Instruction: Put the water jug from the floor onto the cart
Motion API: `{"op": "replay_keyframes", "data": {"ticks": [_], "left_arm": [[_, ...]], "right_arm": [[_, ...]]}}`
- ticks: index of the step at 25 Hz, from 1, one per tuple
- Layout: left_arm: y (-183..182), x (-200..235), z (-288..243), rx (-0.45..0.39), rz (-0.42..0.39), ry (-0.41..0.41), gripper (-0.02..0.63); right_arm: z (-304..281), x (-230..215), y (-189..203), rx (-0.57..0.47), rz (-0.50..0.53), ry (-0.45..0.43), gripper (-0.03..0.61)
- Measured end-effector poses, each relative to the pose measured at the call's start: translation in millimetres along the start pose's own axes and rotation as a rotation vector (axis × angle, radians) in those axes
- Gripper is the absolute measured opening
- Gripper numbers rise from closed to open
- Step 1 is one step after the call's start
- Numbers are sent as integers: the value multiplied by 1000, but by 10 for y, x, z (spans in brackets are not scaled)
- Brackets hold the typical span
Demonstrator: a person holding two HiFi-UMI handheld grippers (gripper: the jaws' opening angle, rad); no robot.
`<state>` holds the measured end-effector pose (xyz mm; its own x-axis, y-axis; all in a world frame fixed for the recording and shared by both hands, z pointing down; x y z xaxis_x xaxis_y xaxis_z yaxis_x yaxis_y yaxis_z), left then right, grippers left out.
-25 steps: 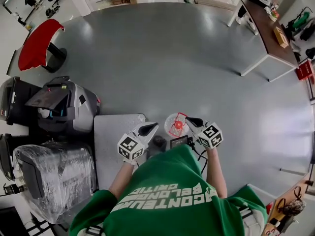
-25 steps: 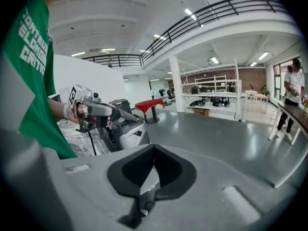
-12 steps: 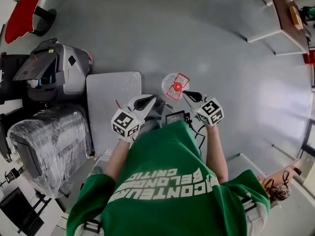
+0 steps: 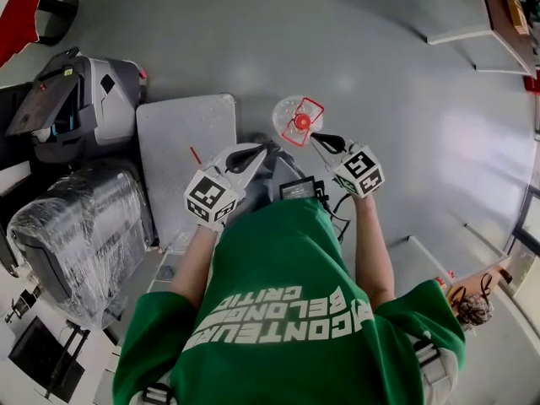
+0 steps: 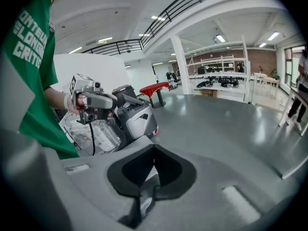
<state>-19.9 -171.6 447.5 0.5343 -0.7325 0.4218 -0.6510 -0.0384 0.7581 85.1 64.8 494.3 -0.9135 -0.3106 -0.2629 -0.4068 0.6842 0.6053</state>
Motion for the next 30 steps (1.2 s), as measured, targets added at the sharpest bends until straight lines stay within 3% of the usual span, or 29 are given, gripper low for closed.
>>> {"op": "replay_keyframes", "data": {"ticks": [7,12,15,21,28,30], "left_arm": [[395,366,-346,3,50,17,11],[915,575,-863,-21,154,80,11],[1107,658,-1236,-35,177,123,11],[1574,749,-1639,-36,209,128,11],[1714,821,-1719,-24,248,103,11],[1701,842,-1727,-35,251,95,11]], "right_arm": [[-525,-167,161,102,96,20,-9],[-1097,-250,685,126,103,35,-10],[-1442,-406,1033,147,95,46,-10],[-1727,-471,1467,166,77,42,-11],[-1936,-646,1671,207,64,96,-10],[-2004,-716,1725,231,58,110,54]]}}
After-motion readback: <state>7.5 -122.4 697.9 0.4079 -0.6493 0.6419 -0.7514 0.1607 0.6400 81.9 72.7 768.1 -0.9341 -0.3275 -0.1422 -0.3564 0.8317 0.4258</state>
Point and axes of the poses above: the fingertips, and each gripper's own axes: z backward along the fingers, x to its left, y out of its underside, the point moved 10 cm from there along z, backward along the fingers, and after that the axes turned 11 degrees about x, right-handed, at the moved point
